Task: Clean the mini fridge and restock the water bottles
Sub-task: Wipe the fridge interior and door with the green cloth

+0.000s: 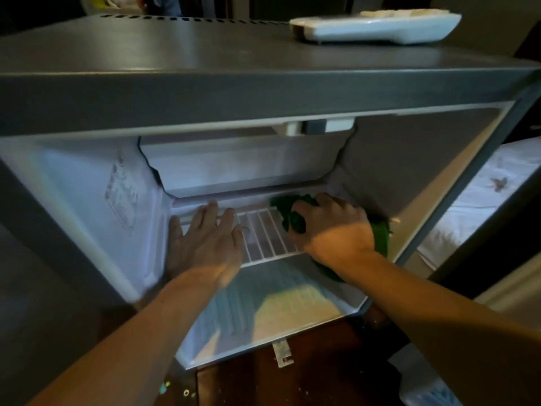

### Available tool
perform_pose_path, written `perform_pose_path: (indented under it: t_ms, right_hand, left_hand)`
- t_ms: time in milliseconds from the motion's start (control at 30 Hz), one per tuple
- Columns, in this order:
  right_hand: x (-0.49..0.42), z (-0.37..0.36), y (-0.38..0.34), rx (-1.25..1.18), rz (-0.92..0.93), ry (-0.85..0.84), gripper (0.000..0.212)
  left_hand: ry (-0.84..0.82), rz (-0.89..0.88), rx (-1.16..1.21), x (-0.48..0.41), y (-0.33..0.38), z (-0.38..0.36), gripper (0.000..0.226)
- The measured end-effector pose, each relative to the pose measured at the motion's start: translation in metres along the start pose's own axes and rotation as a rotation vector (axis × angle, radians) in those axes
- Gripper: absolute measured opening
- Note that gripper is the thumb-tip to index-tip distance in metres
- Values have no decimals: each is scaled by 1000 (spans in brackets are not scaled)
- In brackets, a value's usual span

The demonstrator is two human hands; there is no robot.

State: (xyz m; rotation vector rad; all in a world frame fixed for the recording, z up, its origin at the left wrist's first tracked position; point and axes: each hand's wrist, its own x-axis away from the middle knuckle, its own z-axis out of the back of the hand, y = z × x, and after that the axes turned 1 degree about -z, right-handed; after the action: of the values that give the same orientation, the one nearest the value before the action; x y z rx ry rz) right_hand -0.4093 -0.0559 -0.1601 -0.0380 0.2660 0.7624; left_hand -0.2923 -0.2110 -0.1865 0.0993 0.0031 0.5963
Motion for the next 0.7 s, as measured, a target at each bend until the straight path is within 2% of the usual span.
perform_pose_path:
  t_ms: [100,367,500,600,700]
  right_hand:
    - [-24,-2,-2,-30,-14,-84,43]
    - [-59,-21,-8,-79,-48,55,33]
    - [-38,-13,-5,-110,-47,-3,41]
    - [-13,-3,-3,-124,-116,-68,47]
    - [11,3,2,-95,-99,-48,46]
  left_hand:
    - [-3,1,-16,1,1,0,53]
    - [7,-2,2,1,0,-1,53]
    - [5,-26,24,2,0,-2,51]
    - [11,-34,15,2,0,-3,51]
    - [28,-22,19,2,-1,-4,51]
